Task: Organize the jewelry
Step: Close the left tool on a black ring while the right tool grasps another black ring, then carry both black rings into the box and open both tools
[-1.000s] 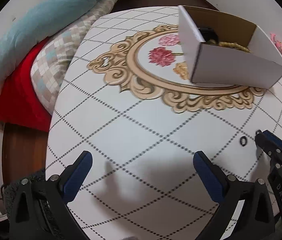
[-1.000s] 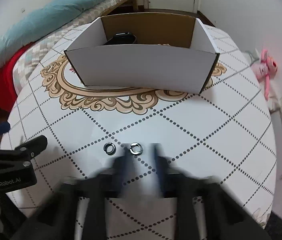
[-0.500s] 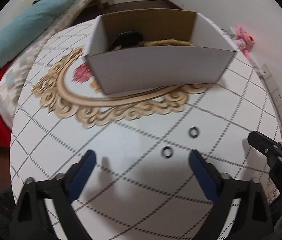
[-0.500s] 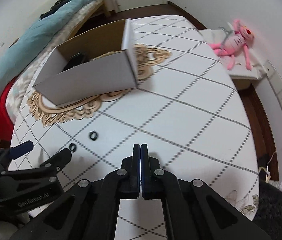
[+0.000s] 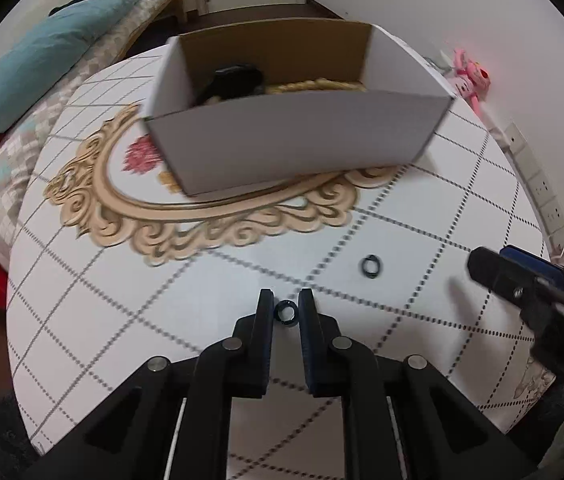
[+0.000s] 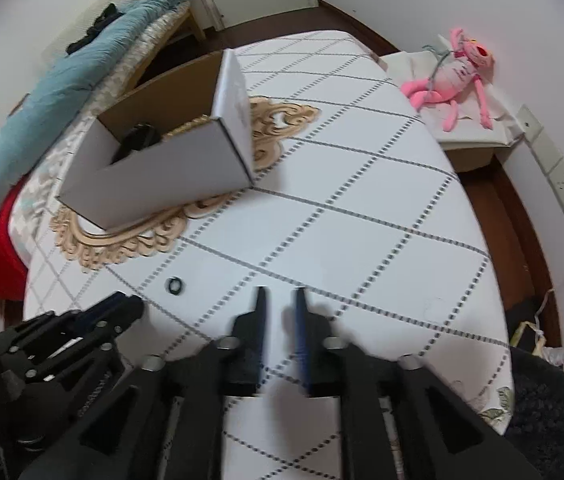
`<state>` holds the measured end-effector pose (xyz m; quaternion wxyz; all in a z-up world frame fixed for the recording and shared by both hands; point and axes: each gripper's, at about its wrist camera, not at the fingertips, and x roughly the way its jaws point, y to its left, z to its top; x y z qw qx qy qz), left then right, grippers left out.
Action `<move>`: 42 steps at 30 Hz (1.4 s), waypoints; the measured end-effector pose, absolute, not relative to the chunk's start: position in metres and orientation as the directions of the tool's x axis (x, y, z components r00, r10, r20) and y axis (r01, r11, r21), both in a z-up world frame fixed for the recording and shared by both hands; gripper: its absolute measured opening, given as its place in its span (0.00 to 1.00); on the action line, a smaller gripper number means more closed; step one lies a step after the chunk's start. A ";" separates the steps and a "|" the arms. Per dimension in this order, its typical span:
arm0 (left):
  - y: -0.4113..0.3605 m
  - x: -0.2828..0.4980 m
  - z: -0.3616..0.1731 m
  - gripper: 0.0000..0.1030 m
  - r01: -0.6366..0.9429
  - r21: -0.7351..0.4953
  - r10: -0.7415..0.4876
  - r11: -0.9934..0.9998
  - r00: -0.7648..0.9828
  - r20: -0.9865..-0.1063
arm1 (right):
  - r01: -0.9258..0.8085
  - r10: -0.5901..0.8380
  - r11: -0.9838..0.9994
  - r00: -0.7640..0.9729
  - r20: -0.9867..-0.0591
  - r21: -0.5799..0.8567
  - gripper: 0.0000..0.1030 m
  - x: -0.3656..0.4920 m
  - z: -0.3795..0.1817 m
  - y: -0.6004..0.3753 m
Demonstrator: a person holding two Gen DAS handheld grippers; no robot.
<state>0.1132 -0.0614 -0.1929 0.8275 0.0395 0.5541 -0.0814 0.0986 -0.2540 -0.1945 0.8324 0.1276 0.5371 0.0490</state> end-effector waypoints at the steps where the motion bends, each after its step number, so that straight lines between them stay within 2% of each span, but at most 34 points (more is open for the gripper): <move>1: -0.054 0.113 -0.191 0.10 0.165 -0.022 -0.083 0.986 0.378 -0.922 | 0.040 0.240 0.958 0.420 -0.875 0.282 0.50 0.100 -0.194 -0.250; 8: -0.003 0.108 -0.194 0.10 0.061 0.016 -0.008 0.998 0.372 -0.928 | -0.081 0.250 0.968 0.423 -0.871 0.238 0.51 0.113 -0.194 -0.200; 11: 0.010 0.110 -0.198 0.10 0.031 0.012 0.000 0.999 0.364 -0.931 | -0.133 0.225 0.974 0.423 -0.878 0.186 0.49 0.116 -0.200 -0.177; 15: 0.018 0.110 -0.199 0.10 0.016 0.007 0.001 1.000 0.363 -0.932 | -0.169 0.171 0.979 0.403 -0.899 0.110 0.21 0.117 -0.214 -0.158; 16: 0.018 0.110 -0.199 0.10 0.017 0.007 0.001 1.000 0.364 -0.932 | -0.177 0.151 0.981 0.422 -0.894 0.082 0.20 0.115 -0.215 -0.154; 17: 0.018 0.110 -0.199 0.10 0.017 0.007 0.000 1.000 0.364 -0.932 | -0.186 0.138 0.980 0.426 -0.894 0.062 0.13 0.114 -0.216 -0.150; 24: 0.011 0.109 -0.195 0.10 0.027 -0.002 -0.012 1.000 0.370 -0.929 | -0.185 0.134 0.981 0.435 -0.891 0.058 0.13 0.113 -0.215 -0.152; 29: 0.003 0.113 -0.169 0.10 0.045 -0.053 -0.067 0.998 0.398 -0.915 | -0.149 0.191 0.979 0.449 -0.873 0.137 0.13 0.111 -0.196 -0.168; 32: -0.004 0.127 -0.141 0.10 0.061 -0.127 -0.140 0.990 0.423 -0.895 | -0.129 0.242 0.970 0.482 -0.842 0.205 0.13 0.117 -0.166 -0.185; 37: -0.019 0.177 -0.104 0.10 0.104 -0.229 -0.251 0.968 0.429 -0.868 | -0.124 0.323 0.945 0.500 -0.803 0.302 0.13 0.159 -0.124 -0.208; 42: -0.033 0.224 -0.094 0.10 0.138 -0.188 -0.229 0.972 0.418 -0.879 | -0.131 0.317 0.948 0.478 -0.820 0.290 0.13 0.217 -0.114 -0.214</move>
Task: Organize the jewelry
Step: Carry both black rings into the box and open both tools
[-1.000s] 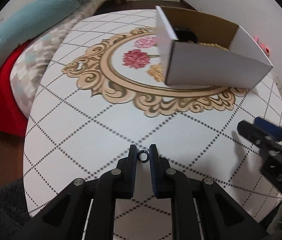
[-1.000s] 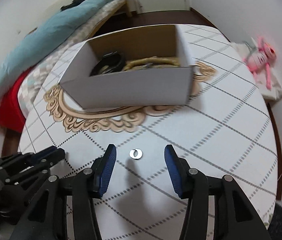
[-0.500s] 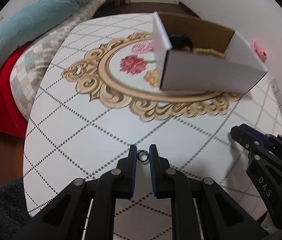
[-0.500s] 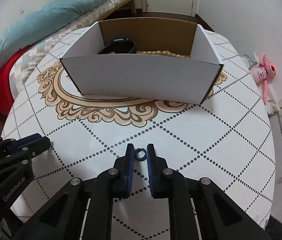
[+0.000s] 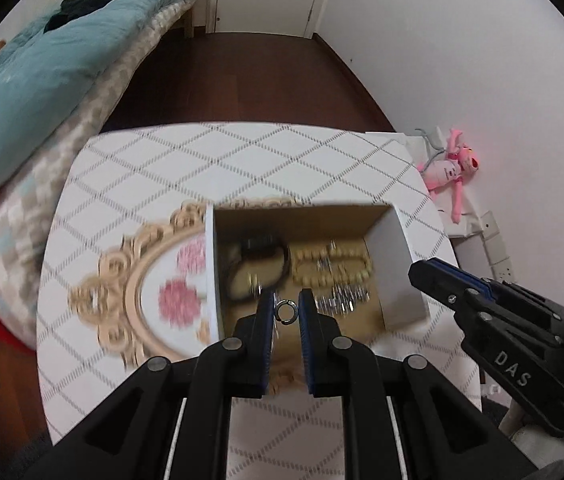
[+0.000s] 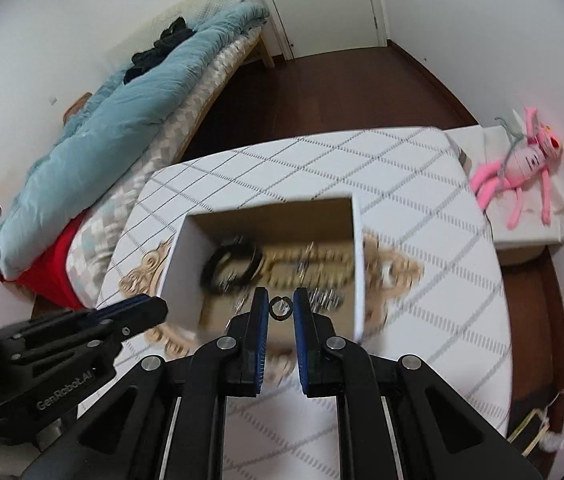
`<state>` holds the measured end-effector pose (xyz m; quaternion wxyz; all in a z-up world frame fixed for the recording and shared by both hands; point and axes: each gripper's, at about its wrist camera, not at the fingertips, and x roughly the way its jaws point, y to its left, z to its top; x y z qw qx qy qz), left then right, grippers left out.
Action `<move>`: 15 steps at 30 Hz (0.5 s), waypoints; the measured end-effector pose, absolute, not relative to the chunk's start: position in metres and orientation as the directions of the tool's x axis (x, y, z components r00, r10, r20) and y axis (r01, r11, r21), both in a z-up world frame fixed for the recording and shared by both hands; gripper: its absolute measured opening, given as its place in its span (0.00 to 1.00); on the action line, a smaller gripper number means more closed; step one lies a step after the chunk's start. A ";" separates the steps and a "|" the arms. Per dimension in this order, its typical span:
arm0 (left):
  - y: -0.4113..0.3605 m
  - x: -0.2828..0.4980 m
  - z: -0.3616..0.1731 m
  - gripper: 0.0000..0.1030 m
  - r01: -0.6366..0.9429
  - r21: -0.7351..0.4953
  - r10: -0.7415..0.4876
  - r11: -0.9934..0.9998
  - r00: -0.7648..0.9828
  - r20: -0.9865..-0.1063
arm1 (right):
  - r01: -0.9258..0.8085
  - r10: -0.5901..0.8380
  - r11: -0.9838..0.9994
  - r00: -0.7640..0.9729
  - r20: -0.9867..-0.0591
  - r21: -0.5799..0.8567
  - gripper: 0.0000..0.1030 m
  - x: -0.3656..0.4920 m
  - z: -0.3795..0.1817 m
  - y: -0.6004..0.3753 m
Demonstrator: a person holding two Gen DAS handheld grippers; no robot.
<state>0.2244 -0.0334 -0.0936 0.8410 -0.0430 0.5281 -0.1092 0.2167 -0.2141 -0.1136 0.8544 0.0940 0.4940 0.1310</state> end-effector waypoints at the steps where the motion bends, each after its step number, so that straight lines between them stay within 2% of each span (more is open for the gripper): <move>1: -0.036 0.234 -0.094 0.10 0.140 -0.175 -0.217 0.975 0.408 -0.887 | -0.138 0.309 0.951 0.455 -0.835 0.277 0.13 0.230 -0.116 -0.213; 4: -0.037 0.254 -0.095 0.11 0.123 -0.144 -0.182 0.982 0.397 -0.899 | -0.147 0.283 0.959 0.419 -0.863 0.243 0.13 0.256 -0.122 -0.210; 7: -0.037 0.269 -0.097 0.20 0.100 -0.130 -0.159 0.986 0.371 -0.915 | -0.146 0.273 0.961 0.374 -0.886 0.235 0.13 0.276 -0.128 -0.207; 8: -0.035 0.271 -0.096 0.29 0.094 -0.123 -0.149 0.988 0.372 -0.916 | -0.148 0.265 0.963 0.368 -0.891 0.225 0.14 0.280 -0.128 -0.206; 9: -0.034 0.272 -0.096 0.36 0.088 -0.115 -0.140 0.989 0.375 -0.916 | -0.147 0.258 0.965 0.368 -0.893 0.219 0.20 0.283 -0.127 -0.206; 10: -0.032 0.274 -0.094 0.52 0.078 -0.099 -0.122 0.992 0.381 -0.916 | -0.147 0.257 0.965 0.373 -0.892 0.217 0.24 0.284 -0.126 -0.206; 11: -0.031 0.274 -0.093 0.60 0.071 -0.090 -0.110 0.993 0.390 -0.914 | -0.149 0.253 0.966 0.382 -0.889 0.211 0.32 0.284 -0.124 -0.206; 15: -0.022 0.273 -0.090 0.61 0.044 -0.069 -0.081 0.997 0.402 -0.912 | -0.143 0.235 0.971 0.402 -0.885 0.193 0.33 0.280 -0.118 -0.211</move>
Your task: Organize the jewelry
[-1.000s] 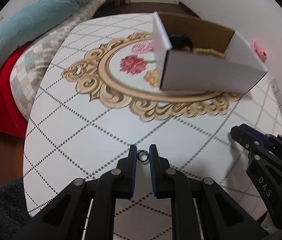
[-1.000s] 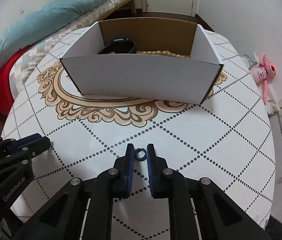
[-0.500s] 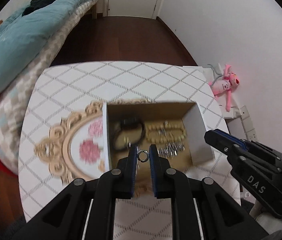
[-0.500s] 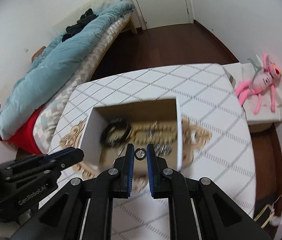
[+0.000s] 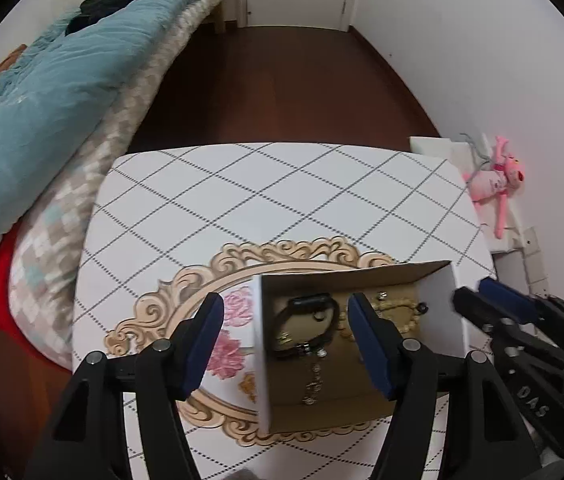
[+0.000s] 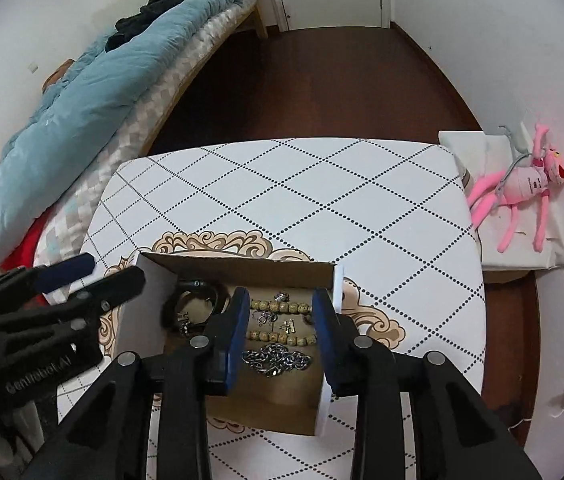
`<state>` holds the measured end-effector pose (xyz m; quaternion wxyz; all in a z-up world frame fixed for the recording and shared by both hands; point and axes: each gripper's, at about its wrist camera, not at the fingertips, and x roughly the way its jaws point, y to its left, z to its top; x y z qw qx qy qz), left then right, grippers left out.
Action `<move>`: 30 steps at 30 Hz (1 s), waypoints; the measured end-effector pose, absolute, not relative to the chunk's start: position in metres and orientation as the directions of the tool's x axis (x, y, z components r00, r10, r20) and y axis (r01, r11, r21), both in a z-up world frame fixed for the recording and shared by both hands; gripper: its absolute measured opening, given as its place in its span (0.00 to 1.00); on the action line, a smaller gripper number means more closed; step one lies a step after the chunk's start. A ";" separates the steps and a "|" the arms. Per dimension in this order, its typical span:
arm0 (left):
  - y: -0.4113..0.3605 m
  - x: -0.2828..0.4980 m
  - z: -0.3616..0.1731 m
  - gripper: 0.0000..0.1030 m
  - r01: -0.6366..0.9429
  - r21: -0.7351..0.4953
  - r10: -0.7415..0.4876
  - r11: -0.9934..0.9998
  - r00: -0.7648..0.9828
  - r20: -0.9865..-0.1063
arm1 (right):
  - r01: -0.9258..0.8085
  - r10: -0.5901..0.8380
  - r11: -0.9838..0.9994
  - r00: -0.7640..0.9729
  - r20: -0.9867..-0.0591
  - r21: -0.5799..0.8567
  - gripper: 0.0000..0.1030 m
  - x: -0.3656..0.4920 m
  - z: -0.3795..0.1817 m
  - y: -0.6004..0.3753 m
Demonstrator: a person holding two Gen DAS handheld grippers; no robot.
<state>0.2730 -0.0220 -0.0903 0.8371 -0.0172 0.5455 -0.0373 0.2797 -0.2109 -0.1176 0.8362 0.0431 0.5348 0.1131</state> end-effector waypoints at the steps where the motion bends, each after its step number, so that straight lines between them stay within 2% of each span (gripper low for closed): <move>1: -0.019 0.272 -0.091 0.62 0.038 -0.070 -0.079 0.997 0.401 -0.913 | -0.140 0.230 0.972 0.405 -0.885 0.188 0.33 0.278 -0.117 -0.212; 3: -0.017 0.268 -0.091 0.68 0.028 -0.059 -0.066 0.998 0.403 -0.913 | -0.125 0.205 0.978 0.421 -0.884 0.168 0.34 0.274 -0.114 -0.215; 7: -0.012 0.256 -0.088 0.71 0.014 -0.026 -0.030 1.000 0.422 -0.906 | -0.104 0.149 0.988 0.440 -0.885 0.115 0.37 0.262 -0.112 -0.219; 8: -0.012 0.252 -0.089 0.77 0.011 -0.020 -0.023 1.000 0.424 -0.905 | -0.097 0.132 0.990 0.444 -0.886 0.099 0.42 0.259 -0.112 -0.220; 11: -0.009 0.239 -0.090 0.82 0.006 -0.002 -0.004 1.000 0.431 -0.902 | -0.082 0.096 0.994 0.443 -0.891 0.066 0.54 0.246 -0.115 -0.222; 12: -0.009 0.237 -0.091 0.83 0.001 0.004 0.003 1.000 0.430 -0.903 | -0.077 0.073 0.996 0.444 -0.893 0.043 0.59 0.242 -0.116 -0.222; 13: -0.009 0.234 -0.092 0.91 -0.002 0.011 0.011 1.000 0.428 -0.904 | -0.077 0.063 0.996 0.444 -0.894 0.032 0.65 0.239 -0.117 -0.221; 14: -0.009 0.229 -0.095 0.99 -0.001 0.010 0.010 1.000 0.425 -0.905 | -0.077 0.051 0.997 0.438 -0.898 0.019 0.81 0.234 -0.120 -0.221; 15: -0.009 0.227 -0.096 1.00 -0.004 0.010 0.011 1.000 0.426 -0.905 | -0.077 0.043 0.997 0.434 -0.900 0.010 0.95 0.232 -0.121 -0.221; 16: -0.009 0.223 -0.097 1.00 -0.006 0.016 0.017 1.000 0.429 -0.903 | -0.078 0.031 0.997 0.429 -0.903 -0.003 0.99 0.229 -0.123 -0.220; 30: -0.013 0.203 -0.110 1.00 -0.017 0.032 0.036 0.999 0.419 -0.907 | -0.020 -0.035 0.999 0.430 -0.902 -0.048 1.00 0.209 -0.129 -0.228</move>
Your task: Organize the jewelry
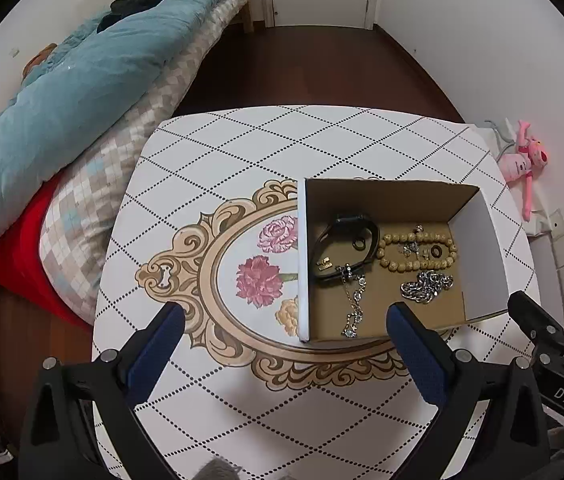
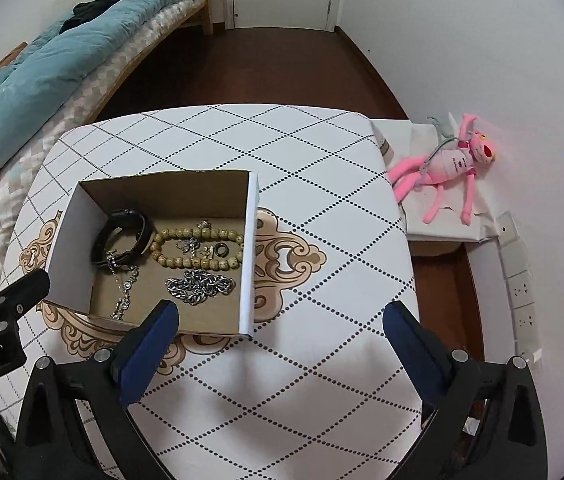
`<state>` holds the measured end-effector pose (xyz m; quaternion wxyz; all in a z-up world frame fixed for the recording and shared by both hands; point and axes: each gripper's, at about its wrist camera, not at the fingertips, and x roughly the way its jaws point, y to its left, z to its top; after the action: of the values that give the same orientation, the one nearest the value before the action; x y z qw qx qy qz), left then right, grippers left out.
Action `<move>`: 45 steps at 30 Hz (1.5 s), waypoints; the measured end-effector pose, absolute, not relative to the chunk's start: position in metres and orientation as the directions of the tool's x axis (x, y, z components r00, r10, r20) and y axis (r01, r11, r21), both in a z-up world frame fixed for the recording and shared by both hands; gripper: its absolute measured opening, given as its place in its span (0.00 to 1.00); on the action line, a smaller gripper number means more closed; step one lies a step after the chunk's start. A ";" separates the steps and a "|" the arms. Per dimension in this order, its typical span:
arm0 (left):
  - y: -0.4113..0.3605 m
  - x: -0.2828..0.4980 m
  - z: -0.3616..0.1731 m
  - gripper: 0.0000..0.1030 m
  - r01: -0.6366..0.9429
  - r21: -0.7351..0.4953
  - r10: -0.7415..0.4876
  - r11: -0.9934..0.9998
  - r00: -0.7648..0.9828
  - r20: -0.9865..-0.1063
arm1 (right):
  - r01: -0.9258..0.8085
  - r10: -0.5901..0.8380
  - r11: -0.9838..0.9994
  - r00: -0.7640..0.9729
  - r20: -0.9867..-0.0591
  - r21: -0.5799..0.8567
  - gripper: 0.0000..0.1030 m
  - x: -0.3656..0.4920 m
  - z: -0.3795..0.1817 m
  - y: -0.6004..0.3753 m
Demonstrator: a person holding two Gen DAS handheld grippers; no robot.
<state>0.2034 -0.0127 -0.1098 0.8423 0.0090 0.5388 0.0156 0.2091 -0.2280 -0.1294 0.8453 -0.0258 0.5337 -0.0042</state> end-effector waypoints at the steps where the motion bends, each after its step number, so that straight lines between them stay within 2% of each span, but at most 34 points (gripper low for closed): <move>1: -0.013 0.202 -0.109 1.00 -0.018 0.030 0.035 0.999 0.419 -0.907 | -0.019 -0.033 0.999 0.430 -0.902 -0.045 1.00 0.208 -0.129 -0.228; 10: -0.010 0.175 -0.076 1.00 -0.037 0.027 0.042 0.999 0.478 -0.877 | 0.004 -0.047 0.999 0.492 -0.869 -0.051 1.00 0.187 -0.097 -0.232; 29: -0.009 0.065 0.055 1.00 -0.014 -0.012 0.000 1.000 0.670 -0.743 | 0.029 -0.039 0.999 0.709 -0.704 -0.026 1.00 0.059 0.052 -0.233; 45: -0.008 0.034 0.084 1.00 0.010 -0.033 -0.031 0.999 0.692 -0.721 | 0.024 -0.035 0.999 0.752 -0.658 -0.026 1.00 0.003 0.104 -0.235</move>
<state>0.0342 -0.0084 0.0839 0.9196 -0.0134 0.3924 -0.0112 0.0033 -0.2353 0.1037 0.9359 -0.0079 0.3519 -0.0158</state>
